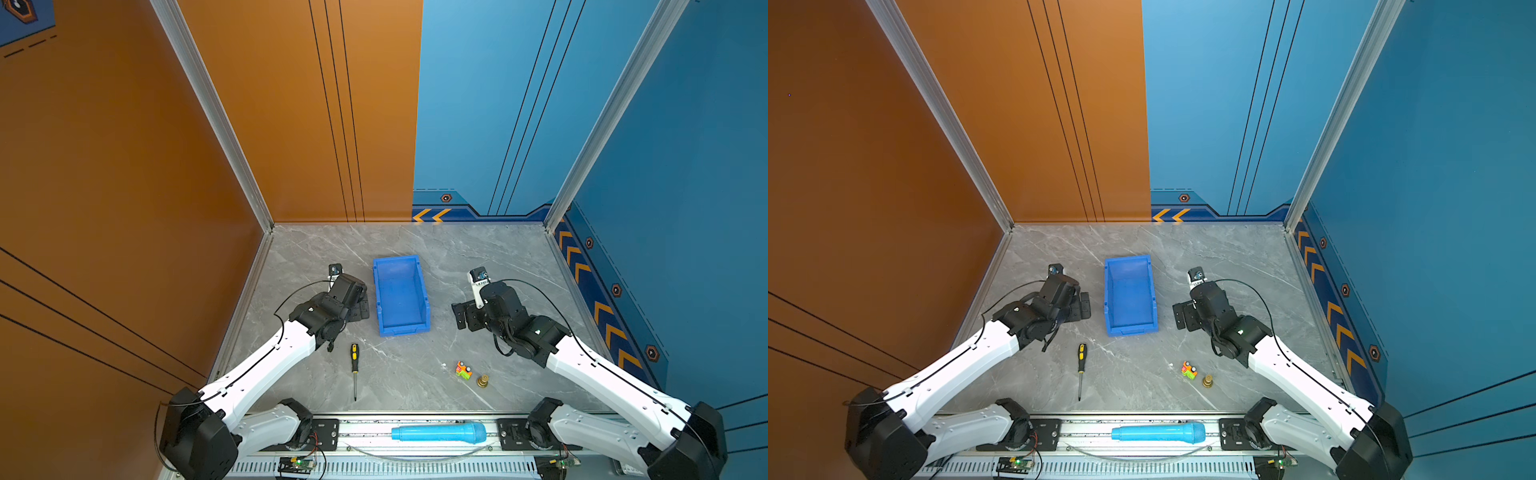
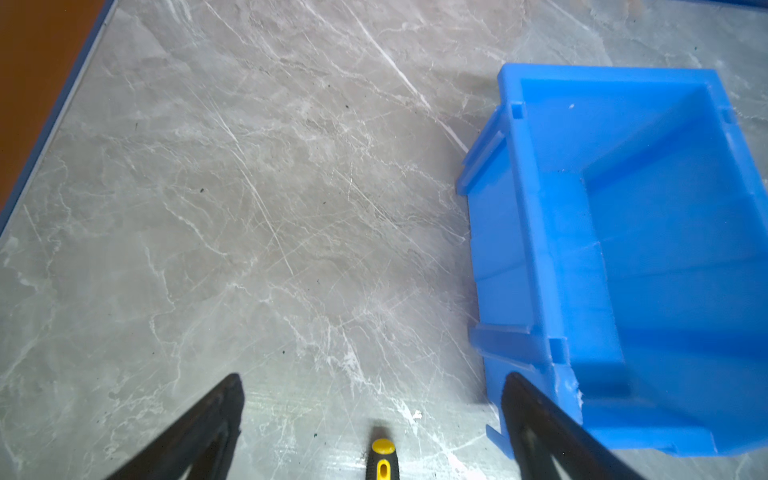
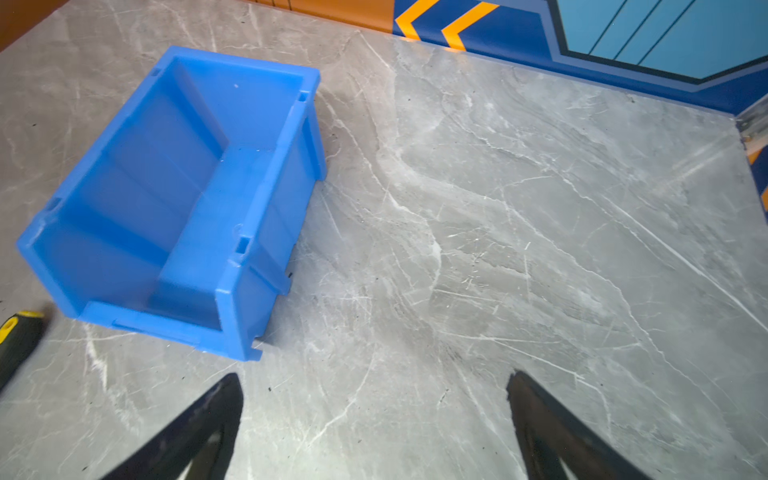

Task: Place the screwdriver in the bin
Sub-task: 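Move the left gripper toward the screwdriver while the right arm lifts forward, then lower the left gripper over the yellow-and-black screwdriver handle and close it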

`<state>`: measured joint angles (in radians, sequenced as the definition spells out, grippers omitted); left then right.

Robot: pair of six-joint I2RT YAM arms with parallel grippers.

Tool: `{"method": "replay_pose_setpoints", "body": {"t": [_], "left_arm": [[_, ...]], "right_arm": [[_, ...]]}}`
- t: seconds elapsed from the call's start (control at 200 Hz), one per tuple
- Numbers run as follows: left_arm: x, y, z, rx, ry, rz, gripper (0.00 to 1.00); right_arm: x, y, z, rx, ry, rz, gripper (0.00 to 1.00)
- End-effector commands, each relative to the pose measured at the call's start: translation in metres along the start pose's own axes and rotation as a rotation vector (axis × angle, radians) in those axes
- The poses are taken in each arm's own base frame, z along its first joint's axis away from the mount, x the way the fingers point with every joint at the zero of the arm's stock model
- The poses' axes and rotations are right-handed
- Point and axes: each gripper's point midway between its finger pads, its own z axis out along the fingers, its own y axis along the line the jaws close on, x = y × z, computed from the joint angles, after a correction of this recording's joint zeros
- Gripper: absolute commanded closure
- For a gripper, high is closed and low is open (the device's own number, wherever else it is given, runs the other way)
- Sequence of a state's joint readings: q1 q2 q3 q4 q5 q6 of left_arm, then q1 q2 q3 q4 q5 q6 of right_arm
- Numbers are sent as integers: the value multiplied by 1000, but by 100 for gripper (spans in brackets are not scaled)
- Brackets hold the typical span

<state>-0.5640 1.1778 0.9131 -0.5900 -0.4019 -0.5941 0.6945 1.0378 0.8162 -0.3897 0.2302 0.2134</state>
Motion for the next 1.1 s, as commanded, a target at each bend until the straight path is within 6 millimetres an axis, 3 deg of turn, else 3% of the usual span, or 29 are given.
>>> {"method": "replay_pose_setpoints", "body": {"t": [0.0, 0.19, 0.365, 0.646, 1.096], "left_arm": [[22, -9, 7, 18, 118, -7, 2], [55, -24, 31, 15, 251, -2, 2], [66, -29, 49, -22, 307, 9, 2], [79, -29, 46, -3, 350, 11, 1], [124, -2, 45, -58, 426, -2, 11]], "right_arm": [[-8, 27, -11, -109, -53, -51, 0], [-5, 48, -11, -203, -40, -82, 0], [3, 61, -8, -269, -26, -108, 0], [4, 85, -4, -367, -17, -129, 0], [5, 93, 11, -385, -6, -115, 0]]}}
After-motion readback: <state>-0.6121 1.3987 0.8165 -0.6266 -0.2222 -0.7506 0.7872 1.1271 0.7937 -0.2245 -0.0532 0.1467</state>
